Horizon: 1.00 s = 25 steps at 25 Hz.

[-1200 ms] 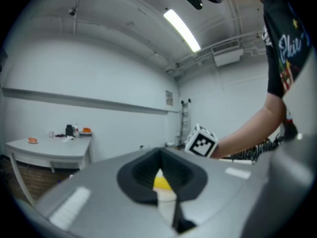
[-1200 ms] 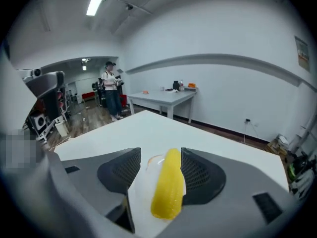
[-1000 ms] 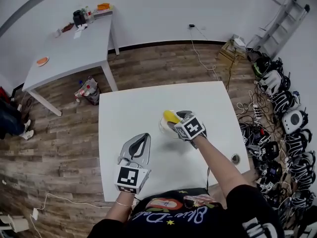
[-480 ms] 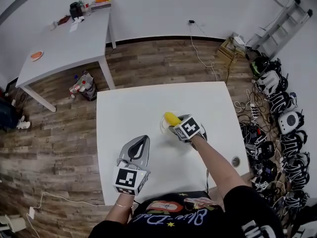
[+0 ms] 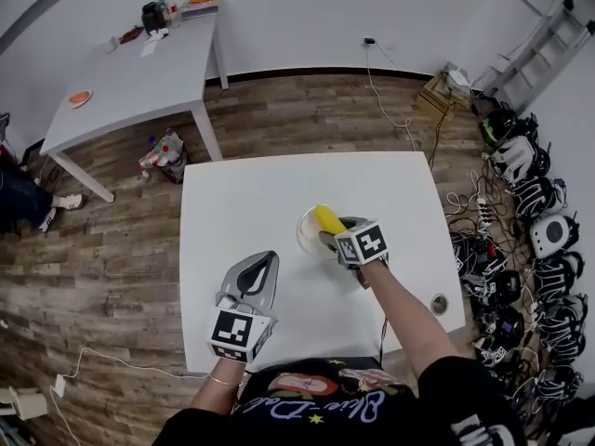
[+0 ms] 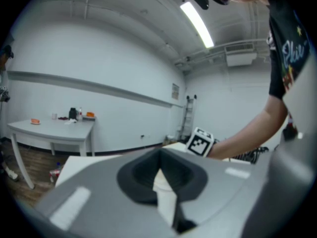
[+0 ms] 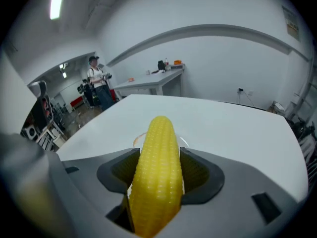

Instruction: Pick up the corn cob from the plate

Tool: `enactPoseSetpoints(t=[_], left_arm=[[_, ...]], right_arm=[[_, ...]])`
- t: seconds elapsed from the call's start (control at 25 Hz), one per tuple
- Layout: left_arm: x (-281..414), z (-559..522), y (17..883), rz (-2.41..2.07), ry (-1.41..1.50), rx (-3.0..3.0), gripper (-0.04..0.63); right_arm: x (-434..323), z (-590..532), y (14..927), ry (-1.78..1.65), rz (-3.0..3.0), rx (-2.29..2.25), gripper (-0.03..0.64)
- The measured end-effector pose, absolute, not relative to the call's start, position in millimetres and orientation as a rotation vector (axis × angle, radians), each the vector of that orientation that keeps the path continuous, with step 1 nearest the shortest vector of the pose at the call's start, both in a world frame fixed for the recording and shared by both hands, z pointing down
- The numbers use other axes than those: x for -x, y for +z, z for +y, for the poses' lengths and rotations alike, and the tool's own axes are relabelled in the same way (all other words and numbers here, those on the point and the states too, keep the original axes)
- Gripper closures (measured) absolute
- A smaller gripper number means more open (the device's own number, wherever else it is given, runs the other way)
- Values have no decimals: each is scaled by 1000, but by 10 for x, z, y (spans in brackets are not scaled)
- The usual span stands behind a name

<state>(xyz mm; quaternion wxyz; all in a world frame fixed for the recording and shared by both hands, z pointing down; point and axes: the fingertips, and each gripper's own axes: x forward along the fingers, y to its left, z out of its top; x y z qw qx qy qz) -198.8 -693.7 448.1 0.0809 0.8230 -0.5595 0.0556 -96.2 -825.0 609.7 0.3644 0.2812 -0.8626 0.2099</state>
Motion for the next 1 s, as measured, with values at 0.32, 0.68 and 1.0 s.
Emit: enactPoseSetpoints(t=[0.32,0.68,1.0], left_arm=[[1622,-6855,4239,-1701,215,-2540,597],[1545,-6782,4096,-1753,194,-2518,597],[1506,-6765,4080,-1760,202,-2513,597]], right_arm=[[803,-7947,5071,637,-2639,-867,376],[585,-7468,4125,351,-3011,-876,376],[484,-7309,4015,290,-3084,-854,376]])
